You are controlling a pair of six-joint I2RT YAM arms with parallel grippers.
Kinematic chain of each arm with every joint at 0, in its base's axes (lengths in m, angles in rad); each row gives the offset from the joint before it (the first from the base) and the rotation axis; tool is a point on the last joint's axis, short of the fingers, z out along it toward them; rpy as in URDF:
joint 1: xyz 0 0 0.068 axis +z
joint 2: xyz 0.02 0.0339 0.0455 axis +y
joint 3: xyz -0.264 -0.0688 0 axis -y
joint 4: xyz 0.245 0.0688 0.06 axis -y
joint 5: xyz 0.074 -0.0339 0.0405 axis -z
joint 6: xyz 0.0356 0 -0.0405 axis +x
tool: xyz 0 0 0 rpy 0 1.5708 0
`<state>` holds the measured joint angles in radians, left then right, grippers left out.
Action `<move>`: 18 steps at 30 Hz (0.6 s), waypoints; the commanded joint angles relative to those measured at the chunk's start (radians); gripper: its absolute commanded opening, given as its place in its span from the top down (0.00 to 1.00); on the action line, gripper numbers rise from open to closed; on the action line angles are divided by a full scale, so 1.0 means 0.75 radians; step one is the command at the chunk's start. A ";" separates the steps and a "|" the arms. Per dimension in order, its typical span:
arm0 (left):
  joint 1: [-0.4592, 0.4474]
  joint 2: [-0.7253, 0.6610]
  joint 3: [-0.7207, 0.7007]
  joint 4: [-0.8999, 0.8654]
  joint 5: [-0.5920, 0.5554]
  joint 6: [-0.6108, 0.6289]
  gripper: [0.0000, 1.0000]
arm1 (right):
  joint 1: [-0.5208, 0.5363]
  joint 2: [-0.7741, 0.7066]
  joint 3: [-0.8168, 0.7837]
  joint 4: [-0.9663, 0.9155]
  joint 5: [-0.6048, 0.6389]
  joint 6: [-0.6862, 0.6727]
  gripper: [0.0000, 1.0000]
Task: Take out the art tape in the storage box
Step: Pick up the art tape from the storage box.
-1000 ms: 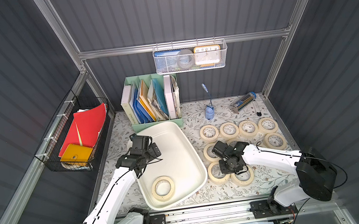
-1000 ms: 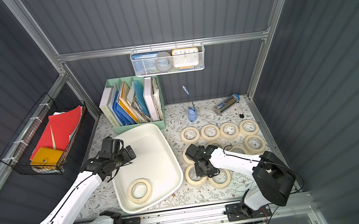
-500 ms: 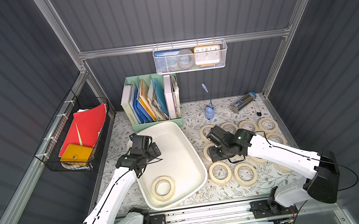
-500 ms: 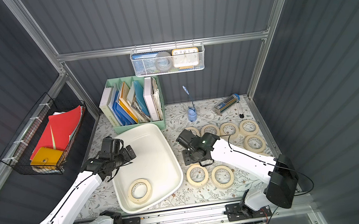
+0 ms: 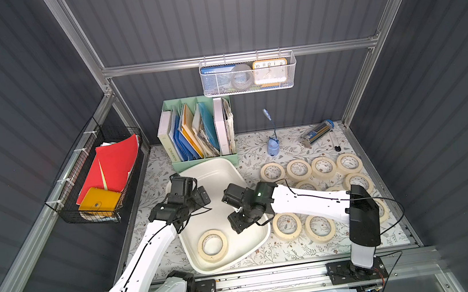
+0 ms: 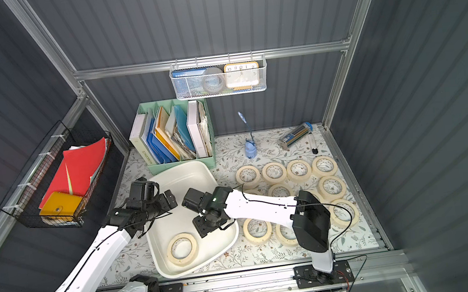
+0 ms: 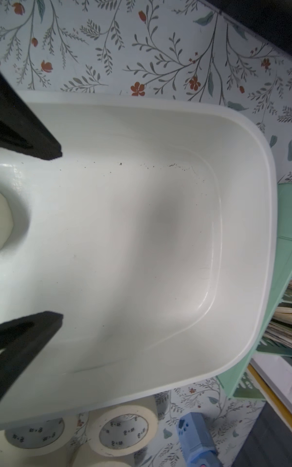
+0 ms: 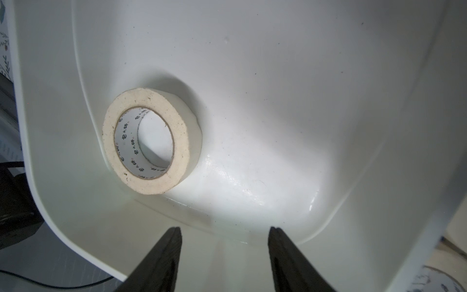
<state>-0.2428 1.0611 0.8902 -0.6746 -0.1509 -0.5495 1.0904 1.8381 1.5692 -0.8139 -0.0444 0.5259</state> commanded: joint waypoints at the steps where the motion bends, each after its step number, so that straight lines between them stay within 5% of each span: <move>1: -0.079 -0.031 0.037 -0.273 0.110 -0.030 0.00 | -0.102 -0.106 -0.049 0.018 0.031 0.033 0.38; 11: -0.378 -0.273 -0.052 -0.485 0.276 -0.546 0.05 | -0.241 -0.180 -0.119 -0.059 0.084 0.016 0.38; 18: -0.636 -0.044 -0.149 -0.192 0.251 -0.652 0.05 | -0.377 -0.310 -0.199 -0.053 0.117 0.009 0.38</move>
<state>-0.6872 0.9707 0.7967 -0.9131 0.0307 -0.9699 0.8410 1.6730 1.4307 -0.8295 0.0063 0.5388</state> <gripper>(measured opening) 0.956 0.617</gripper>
